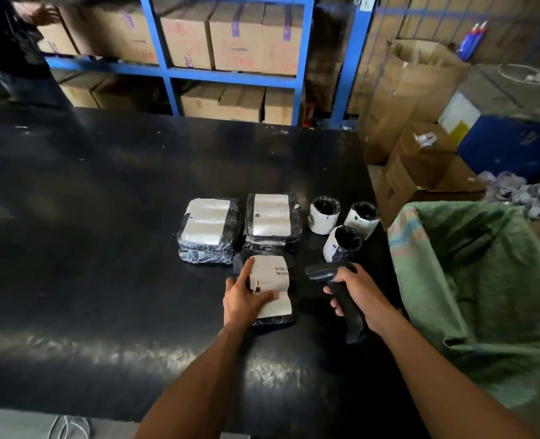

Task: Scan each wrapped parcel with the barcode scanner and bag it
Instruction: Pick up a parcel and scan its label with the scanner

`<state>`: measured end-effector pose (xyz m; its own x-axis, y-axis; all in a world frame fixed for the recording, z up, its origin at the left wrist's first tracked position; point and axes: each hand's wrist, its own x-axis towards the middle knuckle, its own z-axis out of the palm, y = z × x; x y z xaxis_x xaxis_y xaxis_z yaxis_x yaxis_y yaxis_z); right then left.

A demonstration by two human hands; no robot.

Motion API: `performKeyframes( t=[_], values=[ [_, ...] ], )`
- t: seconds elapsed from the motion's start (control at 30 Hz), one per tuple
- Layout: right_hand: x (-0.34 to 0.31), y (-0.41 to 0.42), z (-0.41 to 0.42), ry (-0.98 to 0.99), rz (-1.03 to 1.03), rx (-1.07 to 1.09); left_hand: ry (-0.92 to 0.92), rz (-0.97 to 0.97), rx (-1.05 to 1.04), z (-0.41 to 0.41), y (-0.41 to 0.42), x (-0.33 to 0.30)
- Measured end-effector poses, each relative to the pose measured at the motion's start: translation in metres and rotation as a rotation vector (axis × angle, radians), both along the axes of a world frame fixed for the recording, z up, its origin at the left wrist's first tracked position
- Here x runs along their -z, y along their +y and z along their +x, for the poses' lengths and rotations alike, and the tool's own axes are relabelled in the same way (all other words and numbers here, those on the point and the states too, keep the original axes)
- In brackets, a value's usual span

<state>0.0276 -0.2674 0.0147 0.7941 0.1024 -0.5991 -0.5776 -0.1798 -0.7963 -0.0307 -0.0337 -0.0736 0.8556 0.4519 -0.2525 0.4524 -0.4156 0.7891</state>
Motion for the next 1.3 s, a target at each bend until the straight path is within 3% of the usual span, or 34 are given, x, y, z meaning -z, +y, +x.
performKeyframes(
  t=[0.27, 0.5, 0.73, 1.07, 1.13, 1.3],
  values=[
    [-0.03, 0.047, -0.002, -0.267, -0.033, -0.035, -0.114, 0.001, -0.081, 0.004, 0.012, -0.02],
    [-0.036, 0.053, 0.0, -0.369, -0.075, -0.046, -0.164, -0.016, -0.107, 0.009, 0.015, -0.029],
    [-0.04, 0.044, 0.003, -0.365, -0.099, -0.055, -0.171, -0.013, -0.092, 0.011, 0.012, -0.029],
    [-0.024, 0.027, -0.005, -0.25, 0.017, -0.013, -0.169, -0.006, -0.075, 0.008, 0.012, -0.031],
    [-0.014, 0.024, -0.01, -0.226, -0.06, -0.063, -0.17, 0.003, -0.077, 0.006, 0.016, -0.032],
    [0.024, 0.018, -0.024, -0.264, -0.565, -0.333, -0.174, 0.003, -0.101, 0.0, 0.025, -0.03]
  ],
)
